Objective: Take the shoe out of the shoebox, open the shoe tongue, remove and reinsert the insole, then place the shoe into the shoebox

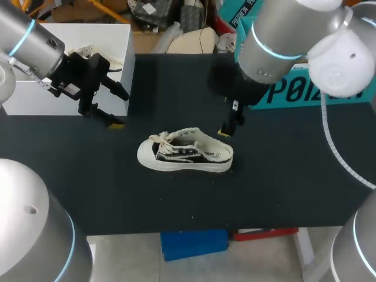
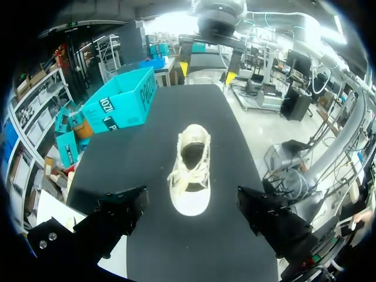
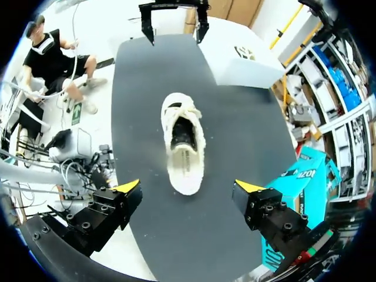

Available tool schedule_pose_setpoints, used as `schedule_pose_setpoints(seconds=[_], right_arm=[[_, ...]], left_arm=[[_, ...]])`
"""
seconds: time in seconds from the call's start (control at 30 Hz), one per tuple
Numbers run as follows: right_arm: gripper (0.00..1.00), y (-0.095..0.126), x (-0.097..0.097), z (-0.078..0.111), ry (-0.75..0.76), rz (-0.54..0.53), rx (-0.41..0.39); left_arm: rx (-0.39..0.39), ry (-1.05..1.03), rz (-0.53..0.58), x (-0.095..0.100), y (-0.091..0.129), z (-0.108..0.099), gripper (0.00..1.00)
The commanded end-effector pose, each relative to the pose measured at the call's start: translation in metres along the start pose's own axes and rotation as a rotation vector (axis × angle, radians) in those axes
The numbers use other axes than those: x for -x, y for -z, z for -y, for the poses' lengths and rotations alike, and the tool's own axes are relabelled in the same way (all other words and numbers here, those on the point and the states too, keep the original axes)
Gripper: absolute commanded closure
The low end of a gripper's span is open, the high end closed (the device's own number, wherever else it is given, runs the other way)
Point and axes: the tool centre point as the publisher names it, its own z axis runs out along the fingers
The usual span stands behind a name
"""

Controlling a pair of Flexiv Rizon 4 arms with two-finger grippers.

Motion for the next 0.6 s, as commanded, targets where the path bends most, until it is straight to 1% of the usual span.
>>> schedule_pose_setpoints(seconds=[0.03, 0.1, 0.17, 0.2, 0.4, 0.43, 0.5, 0.6], right_arm=[[0.0, -0.027, -0.007, 0.012, 0.066, -0.012, 0.375], [0.0, -0.039, -0.004, 0.015, 0.066, -0.044, 0.405], [0.0, -0.051, 0.0, 0.016, 0.065, -0.078, 0.458], [0.0, -0.057, 0.002, 0.018, 0.066, -0.095, 0.471], [0.0, -0.083, 0.012, 0.021, 0.072, -0.154, 0.601], [0.0, -0.086, 0.013, 0.021, 0.072, -0.155, 0.61], [0.0, -0.092, 0.014, 0.022, 0.08, -0.147, 0.603], [0.0, -0.092, 0.014, 0.022, 0.08, -0.147, 0.603]], left_arm=[[-0.001, -0.002, 0.002, 0.0, -0.001, -0.001, 0.0], [-0.001, -0.002, 0.002, 0.0, -0.001, -0.001, 0.0], [-0.001, -0.002, 0.002, 0.0, -0.001, -0.001, 0.0], [-0.001, -0.002, 0.002, 0.0, -0.001, -0.001, 0.0], [-0.001, -0.002, 0.002, 0.0, -0.001, -0.001, 0.0], [-0.001, -0.002, 0.002, 0.0, -0.001, -0.001, 0.0], [-0.001, -0.002, 0.002, 0.0, -0.001, -0.001, 0.0], [-0.001, -0.002, 0.002, 0.0, -0.001, -0.001, 0.0]])
